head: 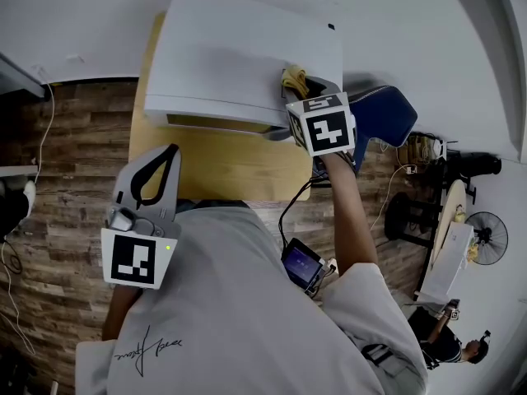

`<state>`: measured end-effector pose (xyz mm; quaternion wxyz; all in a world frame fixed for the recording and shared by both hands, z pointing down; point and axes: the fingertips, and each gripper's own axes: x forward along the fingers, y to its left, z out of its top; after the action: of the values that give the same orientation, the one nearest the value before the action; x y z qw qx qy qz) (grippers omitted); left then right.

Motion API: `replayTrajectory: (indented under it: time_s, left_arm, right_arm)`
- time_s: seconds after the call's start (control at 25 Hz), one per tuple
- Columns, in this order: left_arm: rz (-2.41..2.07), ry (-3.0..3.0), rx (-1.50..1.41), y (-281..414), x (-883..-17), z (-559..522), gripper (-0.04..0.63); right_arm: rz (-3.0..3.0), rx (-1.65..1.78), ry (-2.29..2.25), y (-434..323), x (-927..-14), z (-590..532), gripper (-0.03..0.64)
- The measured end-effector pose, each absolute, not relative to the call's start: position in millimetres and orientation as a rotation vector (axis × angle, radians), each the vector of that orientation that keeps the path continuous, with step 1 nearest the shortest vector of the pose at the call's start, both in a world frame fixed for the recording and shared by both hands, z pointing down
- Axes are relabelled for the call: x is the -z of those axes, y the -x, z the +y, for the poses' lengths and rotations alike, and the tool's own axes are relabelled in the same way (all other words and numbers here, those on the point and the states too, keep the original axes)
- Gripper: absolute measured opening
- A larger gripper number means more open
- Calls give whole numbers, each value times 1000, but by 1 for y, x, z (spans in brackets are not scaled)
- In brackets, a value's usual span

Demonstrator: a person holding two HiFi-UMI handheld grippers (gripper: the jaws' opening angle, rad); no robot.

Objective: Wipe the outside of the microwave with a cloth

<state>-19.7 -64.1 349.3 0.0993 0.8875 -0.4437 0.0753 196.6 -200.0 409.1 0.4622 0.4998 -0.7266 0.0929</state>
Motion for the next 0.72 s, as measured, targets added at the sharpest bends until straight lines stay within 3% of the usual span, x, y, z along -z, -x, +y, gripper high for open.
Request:
replayTrajectory:
  time_s: [0.72]
  left_arm:
    - [-1378,-2578,-186,43,-349,-61,-9]
  right_arm:
    - [-1883,-201,-1111,-120,-408,-207,123]
